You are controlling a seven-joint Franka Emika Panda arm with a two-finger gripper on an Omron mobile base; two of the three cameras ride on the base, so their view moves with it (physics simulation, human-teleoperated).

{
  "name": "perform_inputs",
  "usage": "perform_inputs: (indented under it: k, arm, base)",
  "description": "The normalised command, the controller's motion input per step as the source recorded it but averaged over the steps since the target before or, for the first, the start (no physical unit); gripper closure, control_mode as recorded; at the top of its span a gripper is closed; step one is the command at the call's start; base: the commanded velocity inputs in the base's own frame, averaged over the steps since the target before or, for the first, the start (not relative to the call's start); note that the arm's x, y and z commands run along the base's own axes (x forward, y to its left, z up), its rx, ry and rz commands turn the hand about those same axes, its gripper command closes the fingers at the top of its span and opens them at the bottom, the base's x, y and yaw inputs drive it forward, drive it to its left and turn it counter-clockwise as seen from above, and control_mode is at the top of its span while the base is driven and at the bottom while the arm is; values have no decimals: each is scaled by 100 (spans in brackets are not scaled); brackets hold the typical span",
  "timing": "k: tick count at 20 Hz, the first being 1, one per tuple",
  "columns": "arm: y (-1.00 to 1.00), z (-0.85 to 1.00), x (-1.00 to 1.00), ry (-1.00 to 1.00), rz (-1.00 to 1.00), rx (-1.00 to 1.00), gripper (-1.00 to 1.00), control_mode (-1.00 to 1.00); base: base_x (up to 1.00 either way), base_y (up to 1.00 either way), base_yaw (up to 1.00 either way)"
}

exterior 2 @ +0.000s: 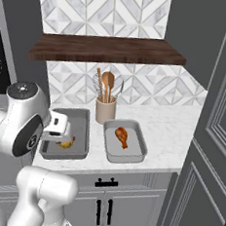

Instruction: Place one squash and one chicken drumstick in each tupperware on the nearby counter, to pack two identical lunches.

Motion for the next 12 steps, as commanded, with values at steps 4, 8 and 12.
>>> perform_inputs:
  k: [4, 8, 12]
  arm:
    - [0, 61, -63, -2, -20, 0, -100, -100]
    - [0, 18, -11, 1, -13, 0, -100, -100]
    - [0, 0, 0, 0, 0, 0, -100, -100]
  base:
    - [0, 0, 0]
    - [0, 0, 0]
    - [0, 0, 0]
